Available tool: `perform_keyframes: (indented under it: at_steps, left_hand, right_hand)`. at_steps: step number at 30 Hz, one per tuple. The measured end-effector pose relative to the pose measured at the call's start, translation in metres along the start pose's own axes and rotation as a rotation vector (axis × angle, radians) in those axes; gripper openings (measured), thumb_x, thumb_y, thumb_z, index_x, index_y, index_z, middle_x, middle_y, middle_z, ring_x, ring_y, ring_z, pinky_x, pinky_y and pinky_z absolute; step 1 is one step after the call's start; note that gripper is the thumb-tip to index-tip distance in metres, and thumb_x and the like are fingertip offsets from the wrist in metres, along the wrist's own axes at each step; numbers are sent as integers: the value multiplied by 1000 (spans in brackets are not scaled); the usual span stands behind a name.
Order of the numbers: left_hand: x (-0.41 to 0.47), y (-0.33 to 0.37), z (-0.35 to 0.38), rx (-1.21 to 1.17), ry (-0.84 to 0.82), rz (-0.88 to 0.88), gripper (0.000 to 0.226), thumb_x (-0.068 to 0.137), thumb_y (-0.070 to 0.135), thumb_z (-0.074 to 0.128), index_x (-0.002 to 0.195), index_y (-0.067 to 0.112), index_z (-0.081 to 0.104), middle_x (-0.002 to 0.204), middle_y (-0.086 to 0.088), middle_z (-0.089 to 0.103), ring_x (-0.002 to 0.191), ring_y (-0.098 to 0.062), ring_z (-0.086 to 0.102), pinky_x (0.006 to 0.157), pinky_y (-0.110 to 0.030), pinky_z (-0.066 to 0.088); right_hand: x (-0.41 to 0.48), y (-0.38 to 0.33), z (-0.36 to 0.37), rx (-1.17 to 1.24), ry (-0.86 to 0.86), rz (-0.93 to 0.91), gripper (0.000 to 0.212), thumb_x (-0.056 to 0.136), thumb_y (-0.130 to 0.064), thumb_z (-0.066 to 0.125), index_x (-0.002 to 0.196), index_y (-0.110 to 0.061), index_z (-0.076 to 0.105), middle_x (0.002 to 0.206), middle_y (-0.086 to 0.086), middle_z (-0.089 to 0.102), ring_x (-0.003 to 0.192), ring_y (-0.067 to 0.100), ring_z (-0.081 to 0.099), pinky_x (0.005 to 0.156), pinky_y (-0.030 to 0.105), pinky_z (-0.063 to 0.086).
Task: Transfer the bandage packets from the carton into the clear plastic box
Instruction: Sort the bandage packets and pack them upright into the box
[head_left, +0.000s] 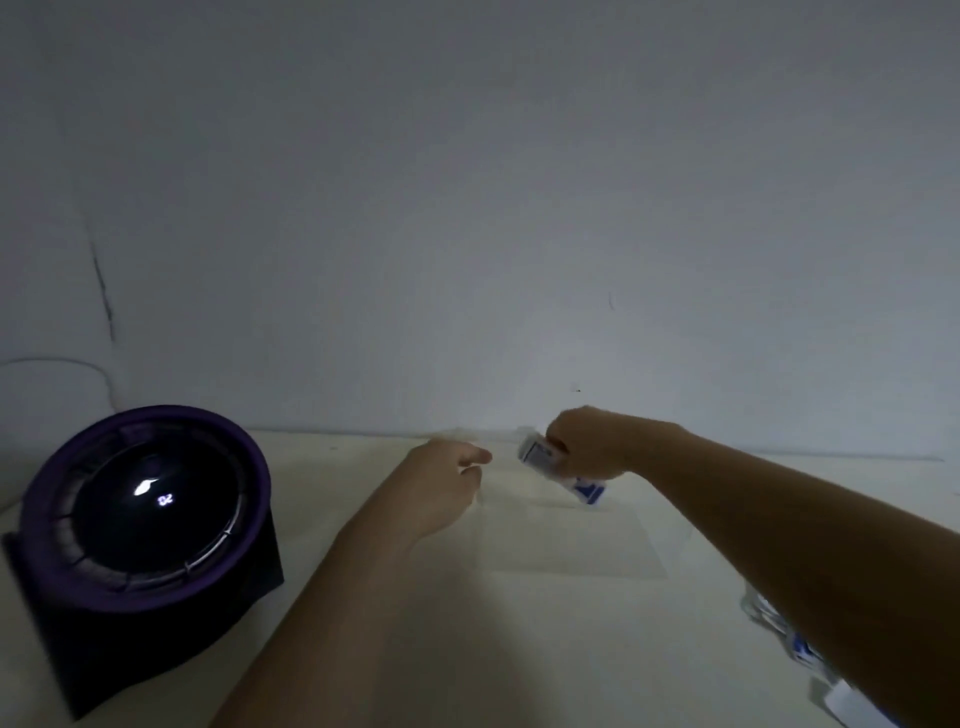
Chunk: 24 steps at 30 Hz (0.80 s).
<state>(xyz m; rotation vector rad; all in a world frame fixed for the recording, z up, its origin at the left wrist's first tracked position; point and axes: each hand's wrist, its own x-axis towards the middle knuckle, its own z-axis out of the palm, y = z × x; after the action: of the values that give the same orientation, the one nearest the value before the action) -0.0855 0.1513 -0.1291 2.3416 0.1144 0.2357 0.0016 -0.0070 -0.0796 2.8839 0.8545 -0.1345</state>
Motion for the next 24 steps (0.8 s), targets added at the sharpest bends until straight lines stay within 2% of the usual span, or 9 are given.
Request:
perform_keyframes:
  at_steps: [2, 3, 5, 7, 10, 13, 15, 20, 24]
  left_hand:
    - [0, 0, -1, -29, -12, -8, 36, 96, 18, 41, 128, 20, 58, 102, 1, 69, 88, -11, 67, 84, -26, 50]
    - [-1, 0, 0, -32, -14, -8, 36, 97, 18, 40, 129, 20, 57, 95, 1, 70, 85, -10, 67, 83, -27, 52]
    - [-3, 2, 2, -30, -9, -5, 37, 97, 17, 40, 130, 18, 56, 94, -1, 71, 82, -11, 68, 83, -29, 53]
    - [-2, 5, 3, -32, -6, -4, 37, 97, 16, 40, 131, 18, 55, 100, -3, 70, 80, -11, 68, 83, -30, 54]
    - [-4, 7, 3, -31, -7, -9, 37, 98, 15, 40, 132, 17, 54, 112, -3, 67, 80, -11, 68, 79, -26, 53]
    - [-5, 12, 3, -1, -8, -13, 37, 98, 14, 41, 134, 17, 52, 120, -4, 64, 86, -13, 67, 75, -21, 49]
    - [-5, 15, 1, 17, -12, -18, 38, 99, 13, 41, 135, 16, 51, 125, -5, 62, 92, -15, 67, 77, -21, 47]
    - [-7, 16, 0, 19, -20, -18, 37, 99, 12, 41, 134, 16, 51, 127, -4, 61, 92, -17, 67, 77, -21, 47]
    - [-8, 16, 0, 27, -27, -17, 38, 98, 12, 40, 135, 16, 51, 126, -3, 61, 92, -16, 67, 76, -21, 46]
  right_hand:
    - [10, -3, 6, 162, -148, 81, 18, 88, -19, 58, 75, -7, 55, 69, 3, 52, 58, 13, 48, 52, 18, 41]
    - [15, -6, 9, 254, -211, 116, 13, 87, -15, 59, 86, -2, 60, 74, 6, 55, 63, 14, 52, 57, 19, 46]
    - [21, -13, 17, 431, -312, 189, 24, 87, -10, 58, 107, 3, 59, 88, 11, 57, 77, 20, 56, 70, 26, 50]
    - [27, -18, 27, 504, -337, 219, 19, 85, -8, 60, 102, 1, 59, 93, 11, 60, 84, 21, 63, 79, 29, 54]
    - [30, -29, 32, 682, -450, 265, 5, 88, -5, 55, 91, -2, 58, 87, 10, 67, 74, 19, 68, 67, 27, 56]
    - [33, -33, 34, 1049, -609, 327, 24, 99, -9, 35, 92, 0, 56, 69, 12, 70, 60, 21, 69, 54, 26, 56]
    - [36, -35, 36, 1138, -620, 338, 33, 101, -12, 27, 91, -1, 57, 69, 12, 71, 62, 21, 69, 57, 27, 58]
    - [27, -45, 31, 1085, -595, 318, 22, 97, -5, 38, 84, -2, 56, 76, 11, 65, 69, 19, 65, 74, 27, 53]
    - [31, -46, 29, 724, -366, 330, 18, 87, -13, 64, 98, 1, 63, 100, 14, 69, 88, 23, 68, 88, 34, 55]
